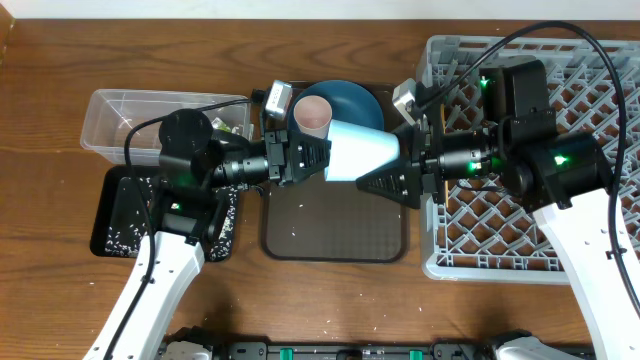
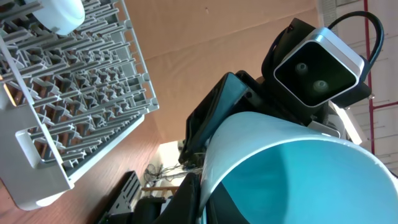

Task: Sort waste into correct bins and load items into the dishwasher rack
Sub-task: 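Grasp the light-blue cup with the right gripper beside the left gripper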

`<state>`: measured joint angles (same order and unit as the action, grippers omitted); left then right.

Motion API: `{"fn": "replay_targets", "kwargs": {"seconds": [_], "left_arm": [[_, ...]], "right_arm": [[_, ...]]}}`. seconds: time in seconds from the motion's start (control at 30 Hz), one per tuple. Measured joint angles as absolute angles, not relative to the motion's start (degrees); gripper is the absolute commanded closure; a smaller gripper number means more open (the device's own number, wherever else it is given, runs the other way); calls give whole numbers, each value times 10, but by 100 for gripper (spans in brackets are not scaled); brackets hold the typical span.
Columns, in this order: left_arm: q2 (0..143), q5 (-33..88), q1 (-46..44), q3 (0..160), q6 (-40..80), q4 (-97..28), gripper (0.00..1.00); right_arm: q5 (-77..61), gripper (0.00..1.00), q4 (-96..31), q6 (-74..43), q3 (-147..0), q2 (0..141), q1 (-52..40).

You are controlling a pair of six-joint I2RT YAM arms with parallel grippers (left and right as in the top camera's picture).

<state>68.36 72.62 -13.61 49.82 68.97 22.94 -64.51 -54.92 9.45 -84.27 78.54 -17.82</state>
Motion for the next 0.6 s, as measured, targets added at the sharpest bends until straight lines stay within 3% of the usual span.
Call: {"fn": "replay_targets", "kwargs": {"seconds": [0.33, 0.6], "left_arm": [[684, 730, -136, 498, 689, 230, 94], [684, 736, -136, 498, 685, 230, 93]], "right_arm": [[-649, 27, -540, 95, -843, 785, -178], [-673, 30, -531, 94, -843, 785, -178]]}}
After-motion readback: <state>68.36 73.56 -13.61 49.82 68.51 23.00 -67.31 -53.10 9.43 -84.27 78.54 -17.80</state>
